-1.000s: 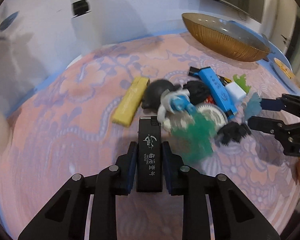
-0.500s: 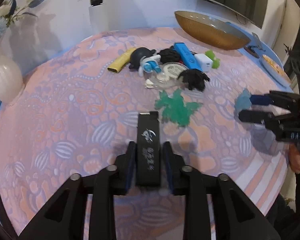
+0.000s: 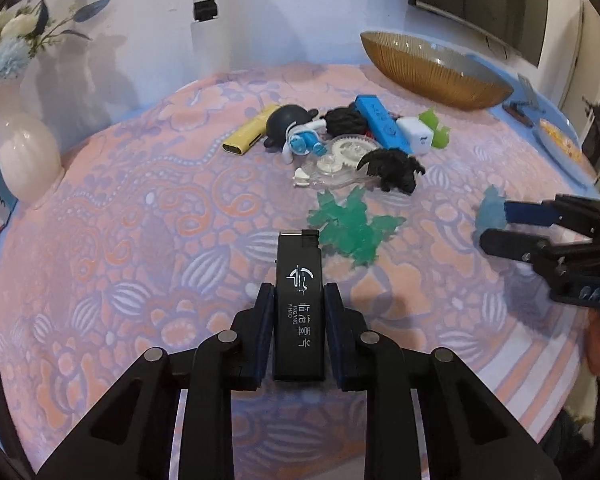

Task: Organize rigid objects
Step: 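Carry the USB stick and teal figure into the brown bowl and release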

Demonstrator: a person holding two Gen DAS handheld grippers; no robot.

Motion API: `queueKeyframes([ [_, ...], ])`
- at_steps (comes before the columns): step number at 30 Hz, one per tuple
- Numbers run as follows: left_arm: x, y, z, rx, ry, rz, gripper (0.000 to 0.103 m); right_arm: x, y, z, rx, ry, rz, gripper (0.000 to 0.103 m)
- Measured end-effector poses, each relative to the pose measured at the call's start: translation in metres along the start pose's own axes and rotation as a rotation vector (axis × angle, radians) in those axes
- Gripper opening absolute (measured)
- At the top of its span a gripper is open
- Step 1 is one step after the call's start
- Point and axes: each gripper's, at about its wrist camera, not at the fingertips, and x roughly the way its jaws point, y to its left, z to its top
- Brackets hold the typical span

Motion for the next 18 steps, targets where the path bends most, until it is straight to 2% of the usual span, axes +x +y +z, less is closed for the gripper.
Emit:
queueKeyframes([
  [3, -0.017, 0.008, -0.001, -0.057, -0.038, -0.061, 0.021, -0.017, 0.012, -0.002, -0.092, -0.065, -0.117, 0.052],
  [6, -0.038, 0.008, 0.006, -0.072, -0.101, -0.060, 0.021, -0.034, 0.001, 0.006, -0.068, -0.104, -0.112, 0.052],
  [10, -0.068, -0.003, 0.029, -0.073, -0.217, -0.101, 0.021, -0.051, -0.027, 0.022, 0.000, -0.138, -0.122, 0.052],
  [13, -0.077, -0.020, 0.056, -0.038, -0.263, -0.130, 0.021, -0.070, -0.053, 0.035, 0.040, -0.185, -0.143, 0.052],
  [18, -0.068, -0.059, 0.132, 0.024, -0.319, -0.184, 0.021, -0.107, -0.107, 0.068, 0.155, -0.284, -0.177, 0.052],
])
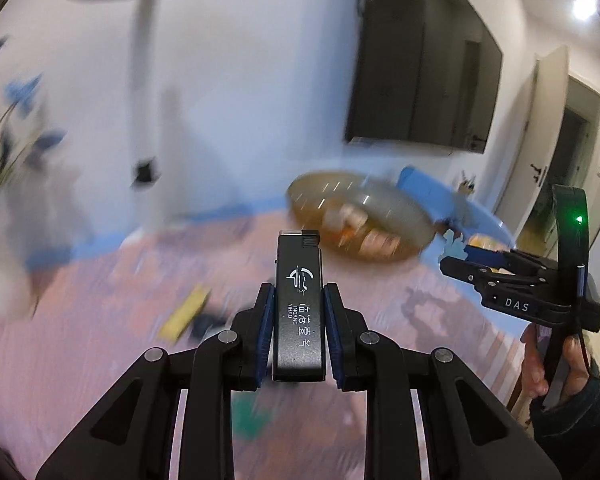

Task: Organize rigid objects
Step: 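Carry the USB stick and teal figure into the brown bowl and release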

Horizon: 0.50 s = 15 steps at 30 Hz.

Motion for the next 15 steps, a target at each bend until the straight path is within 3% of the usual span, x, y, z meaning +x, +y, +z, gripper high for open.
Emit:
queueKeyframes([
  [5, 0.054, -0.033, 0.055, 0.020, -0.012, 0.008, 0.021, -0.001, -0.056, 0.049, 0.159, -0.047, -0.014, 0.052],
  [10, 0.103, -0.057, 0.070, 0.024, 0.010, -0.019, 0.021, 0.023, -0.087, 0.076, 0.261, -0.024, -0.081, 0.052],
  [15, 0.149, -0.068, 0.076, -0.003, 0.056, -0.022, 0.021, 0.053, -0.097, 0.084, 0.266, 0.021, -0.111, 0.052],
])
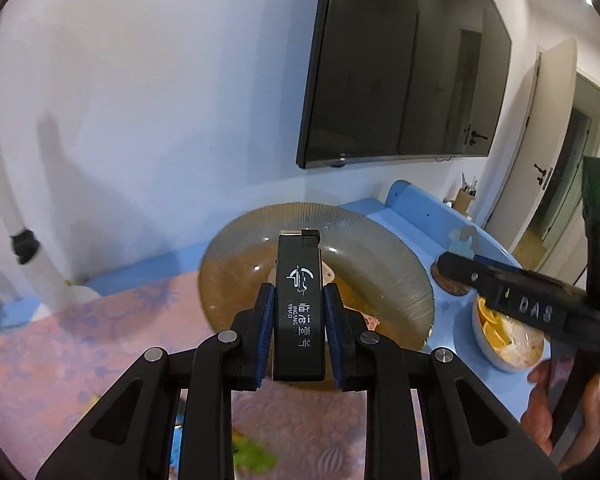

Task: Organize rigid objects
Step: 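Carry the USB stick and teal figure into the brown bowl and release, then grasp the green figure with the left gripper while the right grasps the black toy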

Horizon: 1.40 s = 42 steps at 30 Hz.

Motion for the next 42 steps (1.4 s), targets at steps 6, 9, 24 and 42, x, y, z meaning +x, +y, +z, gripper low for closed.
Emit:
queueKeyframes([
  [6, 0.008, -0.002, 0.002, 0.005, -0.028, 0.018, 0.060, 0.028, -0.002, 0.001, -0.047, -0.020, -0.084, 0.068],
  [9, -0.015, 0.005, -0.003, -0.009, -0.087, 0.027, 0.068, 0.036, -0.014, -0.001, -0.018, 0.004, -0.106, 0.070],
  [24, -0.159, 0.070, -0.061, -0.077, -0.193, 0.141, 0.068, -0.049, 0.045, -0.021, -0.052, -0.085, 0.100, 0.073],
  [42, -0.157, 0.180, -0.244, -0.326, 0.075, 0.318, 0.068, -0.007, 0.139, -0.176, -0.278, 0.137, 0.383, 0.083],
])
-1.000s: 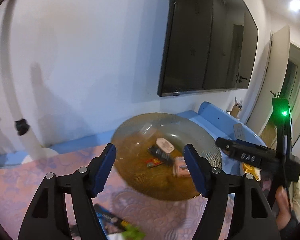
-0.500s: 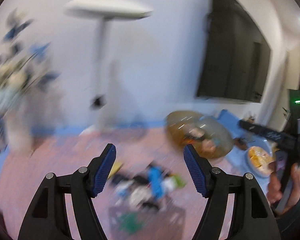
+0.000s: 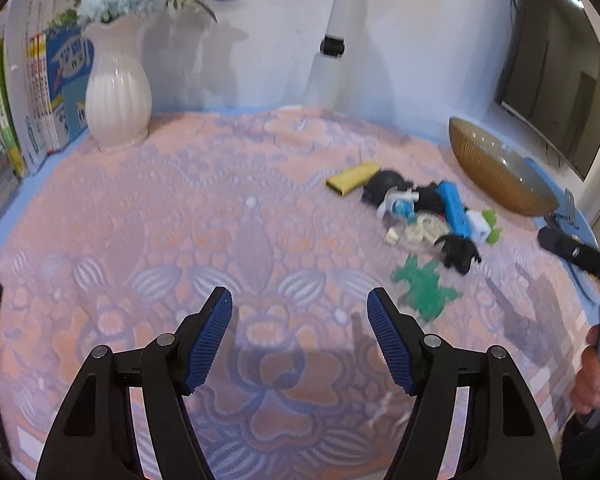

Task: Organize rigid objects
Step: 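Grasp the green figure with the left gripper while the right grasps the black toy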

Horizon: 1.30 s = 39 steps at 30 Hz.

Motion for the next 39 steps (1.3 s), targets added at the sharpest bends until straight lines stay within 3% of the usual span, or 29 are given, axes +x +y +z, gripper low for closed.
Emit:
queueKeyframes([
  [7, -0.003, 0.003, -0.003, -0.011, -0.014, -0.045, 0.068, 0.019, -0.007, -0.014, 0.037, 0.035, 0.030, 0.083],
  [19, -0.006, -0.008, -0.006, 0.037, -0.031, -0.046, 0.068, 0.026, -0.013, -0.017, 0.057, 0.090, 0.050, 0.083],
  [24, -0.007, -0.027, 0.000, 0.101, 0.016, -0.058, 0.068, 0.024, -0.003, -0.010, 0.052, 0.131, 0.056, 0.083],
  [29, 0.004, -0.073, 0.003, 0.290, 0.032, -0.018, 0.070, 0.030, 0.017, 0.009, 0.017, 0.154, 0.064, 0.083],
  [35, 0.042, -0.086, 0.007, 0.299, 0.130, -0.055, 0.069, 0.060, 0.037, 0.005, -0.049, 0.198, 0.069, 0.083],
  [36, 0.043, -0.087, 0.007, 0.307, 0.132, -0.059, 0.068, 0.063, 0.038, 0.003, -0.050, 0.199, 0.067, 0.079],
  [37, 0.044, -0.089, 0.008, 0.311, 0.131, -0.060, 0.067, 0.066, 0.039, 0.002, -0.054, 0.198, 0.063, 0.068],
  [39, 0.045, -0.092, 0.011, 0.319, 0.134, -0.064, 0.066, 0.075, 0.039, 0.000, -0.051, 0.215, 0.066, 0.059],
])
